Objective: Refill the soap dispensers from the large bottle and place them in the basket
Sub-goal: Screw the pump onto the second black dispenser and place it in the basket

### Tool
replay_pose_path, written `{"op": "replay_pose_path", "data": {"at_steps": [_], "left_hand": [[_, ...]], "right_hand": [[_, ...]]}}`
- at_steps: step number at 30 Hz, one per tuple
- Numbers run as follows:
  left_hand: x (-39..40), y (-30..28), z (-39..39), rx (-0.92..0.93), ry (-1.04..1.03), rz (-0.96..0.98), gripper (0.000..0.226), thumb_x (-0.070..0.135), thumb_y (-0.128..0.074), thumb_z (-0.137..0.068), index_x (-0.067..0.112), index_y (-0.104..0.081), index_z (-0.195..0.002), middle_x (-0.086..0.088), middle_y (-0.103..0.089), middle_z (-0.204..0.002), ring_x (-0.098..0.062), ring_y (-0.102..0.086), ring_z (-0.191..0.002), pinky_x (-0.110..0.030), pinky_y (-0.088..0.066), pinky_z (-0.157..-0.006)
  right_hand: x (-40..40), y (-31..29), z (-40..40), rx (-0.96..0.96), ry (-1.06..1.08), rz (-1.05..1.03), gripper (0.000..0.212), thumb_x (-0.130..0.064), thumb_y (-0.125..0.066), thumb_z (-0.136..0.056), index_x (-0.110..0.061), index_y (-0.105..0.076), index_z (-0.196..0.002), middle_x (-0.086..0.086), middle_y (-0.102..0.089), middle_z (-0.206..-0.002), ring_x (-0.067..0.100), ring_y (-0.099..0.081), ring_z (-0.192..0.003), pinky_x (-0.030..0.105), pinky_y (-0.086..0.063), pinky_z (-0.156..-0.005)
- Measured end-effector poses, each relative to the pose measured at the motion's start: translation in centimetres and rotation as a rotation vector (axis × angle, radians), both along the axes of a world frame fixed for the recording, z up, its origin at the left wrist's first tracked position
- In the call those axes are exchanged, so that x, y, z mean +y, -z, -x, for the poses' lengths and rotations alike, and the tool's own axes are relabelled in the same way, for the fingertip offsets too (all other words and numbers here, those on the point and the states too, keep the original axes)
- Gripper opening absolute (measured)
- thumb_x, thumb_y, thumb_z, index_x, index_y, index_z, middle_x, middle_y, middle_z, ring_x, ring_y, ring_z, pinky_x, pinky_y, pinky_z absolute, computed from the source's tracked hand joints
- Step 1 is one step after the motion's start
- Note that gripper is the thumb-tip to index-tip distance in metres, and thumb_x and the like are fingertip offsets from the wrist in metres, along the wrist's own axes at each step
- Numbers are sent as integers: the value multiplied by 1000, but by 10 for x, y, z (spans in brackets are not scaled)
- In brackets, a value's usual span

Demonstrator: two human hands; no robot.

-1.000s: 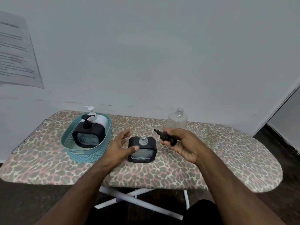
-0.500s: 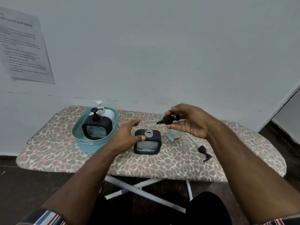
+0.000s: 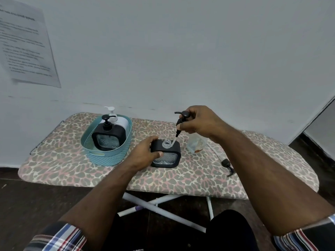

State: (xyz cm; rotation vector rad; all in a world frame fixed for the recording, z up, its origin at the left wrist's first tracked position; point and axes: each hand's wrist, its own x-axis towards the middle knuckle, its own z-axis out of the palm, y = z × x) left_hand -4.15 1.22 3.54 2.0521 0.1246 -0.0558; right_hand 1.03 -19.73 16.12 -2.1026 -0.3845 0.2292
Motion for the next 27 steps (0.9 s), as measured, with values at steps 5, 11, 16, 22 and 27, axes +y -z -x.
{"op": "replay_pose_path", "data": {"at_steps": [5,11,16,22,27], "left_hand": [[3,4,-2,-4,4,20,65,5,-75,-91,17,-49,-149,-1,-60,-136,-19,-55,-129,-46,-51,-109],[5,6,-4,-12,12,31,66,6,-76,-90,18,-49,-149,-1,-60,-139,-19,-55,-130,-46,-51,-109],[6,10,-5,-23,12,40,64,6,-76,-89,19,-52,-146,0,-62,-136,-19,-57,-129,-46,-52,-108],[7,12,-6,-38,26,57,57,6,-76,-90,22,-55,-140,4,-64,-129,-16,-58,-125,-47,-54,-106],[7,13,-7,-49,27,72,52,6,-76,-90,27,-57,-134,12,-64,-121,-11,-59,-119,-43,-55,-103]], "right_hand": [[7,-6,-8,-3,-16,-59,23,-2,-81,-79,1,-69,-99,1,-73,-73,19,-65,-70,34,-56,-71],[15,-8,-16,-11,-48,-30,21,0,-79,-79,2,-69,-98,8,-75,-81,17,-63,-68,32,-54,-68],[25,12,-19,-34,-99,174,19,-7,-83,-77,-6,-69,-90,11,-73,-85,21,-63,-71,47,-57,-74],[31,34,-19,-87,-141,295,27,-13,-86,-75,-14,-73,-98,2,-74,-96,25,-70,-91,51,-58,-88],[33,44,-19,-86,-175,395,46,-13,-87,-74,-20,-69,-115,-3,-69,-106,19,-66,-98,40,-56,-90]]}}
